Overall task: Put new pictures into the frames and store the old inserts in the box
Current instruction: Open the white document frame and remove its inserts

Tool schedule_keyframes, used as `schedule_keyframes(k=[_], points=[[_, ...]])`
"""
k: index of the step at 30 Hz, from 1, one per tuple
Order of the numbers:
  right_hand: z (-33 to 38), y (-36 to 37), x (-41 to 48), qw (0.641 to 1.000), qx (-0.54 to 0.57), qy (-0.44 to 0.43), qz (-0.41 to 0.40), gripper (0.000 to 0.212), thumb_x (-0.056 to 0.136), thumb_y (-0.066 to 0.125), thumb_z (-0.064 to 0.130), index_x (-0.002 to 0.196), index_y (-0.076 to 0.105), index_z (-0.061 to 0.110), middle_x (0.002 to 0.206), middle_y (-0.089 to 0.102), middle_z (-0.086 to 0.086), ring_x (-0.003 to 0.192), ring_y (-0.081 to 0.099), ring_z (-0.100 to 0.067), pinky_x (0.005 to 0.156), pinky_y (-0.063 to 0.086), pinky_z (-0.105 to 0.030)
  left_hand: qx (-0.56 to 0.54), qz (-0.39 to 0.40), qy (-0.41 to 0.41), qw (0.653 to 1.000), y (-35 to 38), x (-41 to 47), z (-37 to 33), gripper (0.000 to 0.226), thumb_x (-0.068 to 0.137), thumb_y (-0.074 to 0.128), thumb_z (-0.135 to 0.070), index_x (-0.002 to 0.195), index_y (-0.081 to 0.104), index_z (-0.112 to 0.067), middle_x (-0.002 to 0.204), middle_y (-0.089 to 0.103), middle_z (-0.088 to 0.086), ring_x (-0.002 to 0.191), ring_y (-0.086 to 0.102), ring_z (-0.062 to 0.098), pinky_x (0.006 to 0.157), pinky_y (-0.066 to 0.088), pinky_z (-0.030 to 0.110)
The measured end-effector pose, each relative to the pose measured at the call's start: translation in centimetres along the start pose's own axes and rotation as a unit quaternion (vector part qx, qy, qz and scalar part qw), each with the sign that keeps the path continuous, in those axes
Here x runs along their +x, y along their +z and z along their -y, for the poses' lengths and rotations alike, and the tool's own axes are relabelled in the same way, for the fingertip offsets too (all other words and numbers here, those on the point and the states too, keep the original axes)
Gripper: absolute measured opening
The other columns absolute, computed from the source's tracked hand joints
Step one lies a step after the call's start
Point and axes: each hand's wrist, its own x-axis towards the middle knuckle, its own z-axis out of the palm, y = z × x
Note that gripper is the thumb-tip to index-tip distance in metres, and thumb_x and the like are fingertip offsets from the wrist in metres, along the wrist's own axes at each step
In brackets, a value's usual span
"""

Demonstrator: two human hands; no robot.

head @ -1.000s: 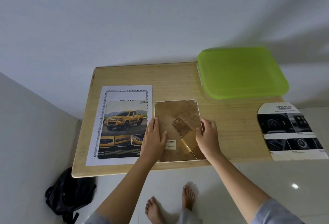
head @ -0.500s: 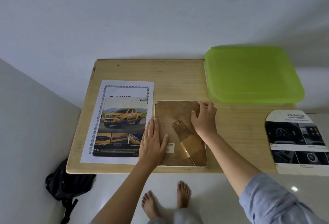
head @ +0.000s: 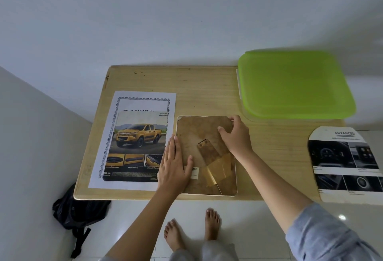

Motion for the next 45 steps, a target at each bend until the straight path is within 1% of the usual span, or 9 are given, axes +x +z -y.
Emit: schedule_keyframes(k=[7, 12, 15, 17, 23, 31, 36, 40, 45], points=[[-1.5, -1.7, -1.9, 0.999, -0.009, 0.009, 0.038, 0.054, 0.089, 0.056, 0.022, 0.135, 0.037, 0.042, 0.066, 0.052, 0.0, 0.054, 0.047, -0.013, 0.051, 0.038, -0.024, 0.012, -0.001, 0.0, 1.0, -0.2, -0.1, -0.1, 0.079, 0.086, 0.012, -0.06, 0.147, -0.009, -0.015, 0.157, -0.001, 0.004, 0.145, 0.002, 0.015, 0.114, 0.007, 0.028], [-1.7, -2.4, -3.1, 0.995, 0.059, 0.028, 0.078, 0.058, 0.093, 0.05, 0.02, 0.142, 0.027, 0.041, 0.058, 0.047, 0.004, 0.046, 0.04, -0.015, 0.05, 0.035, -0.027, 0.019, 0.005, 0.006, 1.0, -0.2, -0.1, 0.0, 0.079, 0.085, 0.011, -0.06, 0.147, -0.008, -0.014, 0.157, -0.001, 0.005, 0.145, 0.002, 0.016, 0.115, 0.008, 0.03], [-1.7, -1.5, -5.2, 0.983, 0.143, 0.021, 0.117, 0.062, 0.096, 0.047, 0.02, 0.146, 0.014, 0.038, 0.134, 0.051, -0.016, 0.108, 0.046, -0.048, 0.093, 0.04, -0.059, 0.006, -0.002, -0.007, 1.0, -0.2, 0.0, -0.1, 0.078, 0.085, 0.011, -0.059, 0.148, -0.005, -0.014, 0.157, 0.001, 0.005, 0.145, 0.004, 0.017, 0.115, 0.011, 0.031], [-2.3, -0.6, -6.1, 0.978, 0.178, 0.025, 0.104, 0.059, 0.097, 0.045, 0.02, 0.145, 0.015, 0.037, 0.139, 0.047, -0.003, 0.121, 0.029, -0.052, 0.101, 0.025, -0.063, 0.0, -0.003, -0.01, 1.0, -0.1, 0.1, -0.2, 0.078, 0.085, 0.011, -0.059, 0.148, -0.004, -0.014, 0.157, 0.001, 0.004, 0.145, 0.004, 0.016, 0.114, 0.01, 0.03], [-2.8, -0.2, -5.9, 0.954, 0.276, 0.032, 0.117, 0.06, 0.096, 0.045, 0.01, 0.142, 0.02, 0.04, 0.153, 0.019, 0.009, 0.139, 0.023, -0.005, 0.115, 0.021, -0.029, -0.017, 0.011, -0.007, 1.0, -0.4, 0.0, -0.1, 0.078, 0.084, 0.01, -0.06, 0.147, -0.008, -0.017, 0.157, -0.002, 0.001, 0.144, 0.0, 0.013, 0.114, 0.006, 0.028], [-2.3, 0.2, -5.8, 0.949, 0.301, 0.061, 0.075, 0.057, 0.095, 0.043, 0.0, 0.144, 0.027, 0.023, 0.148, 0.031, 0.003, 0.119, 0.035, 0.006, 0.085, 0.035, 0.002, -0.052, 0.068, 0.006, 0.996, -2.7, -0.2, 0.2, 0.076, 0.094, 0.038, -0.049, 0.148, -0.004, -0.016, 0.157, 0.0, 0.0, 0.145, 0.0, 0.014, 0.115, 0.016, 0.037], [-2.1, 0.3, -6.0, 0.952, 0.295, 0.059, 0.06, 0.055, 0.094, 0.044, 0.0, 0.142, 0.03, 0.023, 0.147, 0.034, 0.001, 0.122, 0.037, -0.001, 0.098, 0.03, -0.014, -0.034, 0.085, 0.027, 0.995, -3.6, -2.1, 0.9, 0.081, 0.092, 0.042, -0.052, 0.149, -0.003, -0.015, 0.158, 0.0, -0.002, 0.144, -0.007, 0.01, 0.115, 0.012, 0.034], [-2.0, 0.2, -6.0, 0.959, 0.271, 0.067, 0.055, 0.052, 0.094, 0.047, 0.003, 0.139, 0.033, 0.025, 0.142, 0.042, -0.001, 0.105, 0.052, -0.009, 0.077, 0.043, -0.007, -0.051, 0.114, 0.014, 0.992, -3.6, -3.3, 1.1, 0.089, 0.087, 0.043, -0.06, 0.148, -0.005, -0.018, 0.157, -0.005, -0.004, 0.143, -0.009, 0.009, 0.115, 0.015, 0.039], [-1.9, 0.1, -5.8, 0.969, 0.227, 0.091, 0.04, 0.044, 0.093, 0.051, 0.011, 0.13, 0.04, 0.032, 0.092, 0.055, -0.021, 0.069, 0.05, -0.027, 0.059, 0.044, -0.03, -0.068, 0.144, 0.022, 0.987, -3.7, -4.7, 1.3, 0.102, 0.079, 0.05, -0.066, 0.147, -0.01, -0.019, 0.156, -0.011, -0.007, 0.142, -0.013, 0.007, 0.116, 0.013, 0.041]])
